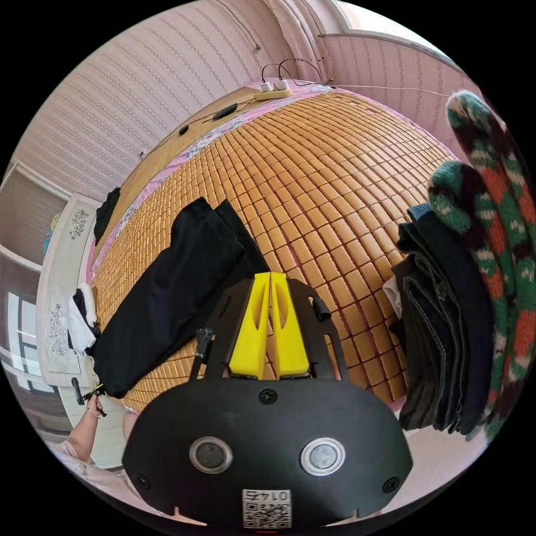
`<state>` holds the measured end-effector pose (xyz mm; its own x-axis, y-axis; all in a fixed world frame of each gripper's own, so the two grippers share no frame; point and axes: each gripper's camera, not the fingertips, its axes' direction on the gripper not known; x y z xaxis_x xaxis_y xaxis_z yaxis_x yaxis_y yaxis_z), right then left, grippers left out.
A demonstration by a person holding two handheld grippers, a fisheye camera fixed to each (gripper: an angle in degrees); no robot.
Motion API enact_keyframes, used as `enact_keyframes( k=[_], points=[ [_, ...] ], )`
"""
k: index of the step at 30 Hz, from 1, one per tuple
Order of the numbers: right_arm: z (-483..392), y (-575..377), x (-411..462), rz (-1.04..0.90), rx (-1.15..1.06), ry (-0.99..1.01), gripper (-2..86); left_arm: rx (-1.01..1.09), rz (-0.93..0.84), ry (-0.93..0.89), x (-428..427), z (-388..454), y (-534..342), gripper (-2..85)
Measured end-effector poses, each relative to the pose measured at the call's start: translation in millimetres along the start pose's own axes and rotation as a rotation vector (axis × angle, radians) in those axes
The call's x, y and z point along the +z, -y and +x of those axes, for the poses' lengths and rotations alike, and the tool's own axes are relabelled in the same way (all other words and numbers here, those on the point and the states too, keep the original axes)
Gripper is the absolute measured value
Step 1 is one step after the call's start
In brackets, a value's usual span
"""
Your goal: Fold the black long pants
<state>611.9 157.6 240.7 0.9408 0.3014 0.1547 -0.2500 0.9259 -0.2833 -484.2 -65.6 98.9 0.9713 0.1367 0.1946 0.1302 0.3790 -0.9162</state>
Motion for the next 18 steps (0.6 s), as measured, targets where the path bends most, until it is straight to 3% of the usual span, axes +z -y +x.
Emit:
enact_keyframes(
  k=[5,11,14,18],
  points=[
    [26.2,-76.0,-45.8,-0.018,-0.014,-0.064,-0.3,0.025,-0.020,-0.071,2.8,-1.6,-25.0,-0.3],
    [78.5,-146.6,-63.3,-0.049,0.185,-0.136,1.8,0.079,0.180,-0.109,-36.5,22.9,-67.6,-0.1],
    [69.4,-156.1,-62.6,-0.012,0.157,-0.099,7.3,0.209,0.316,-0.070,-71.9,59.1,-91.4,-0.1],
    [54.9,-147.6,-28.6,-0.082,0.129,-0.053,11.0,0.423,0.340,-0.247,-86.1,130.9,-112.6,0.1]
  ],
)
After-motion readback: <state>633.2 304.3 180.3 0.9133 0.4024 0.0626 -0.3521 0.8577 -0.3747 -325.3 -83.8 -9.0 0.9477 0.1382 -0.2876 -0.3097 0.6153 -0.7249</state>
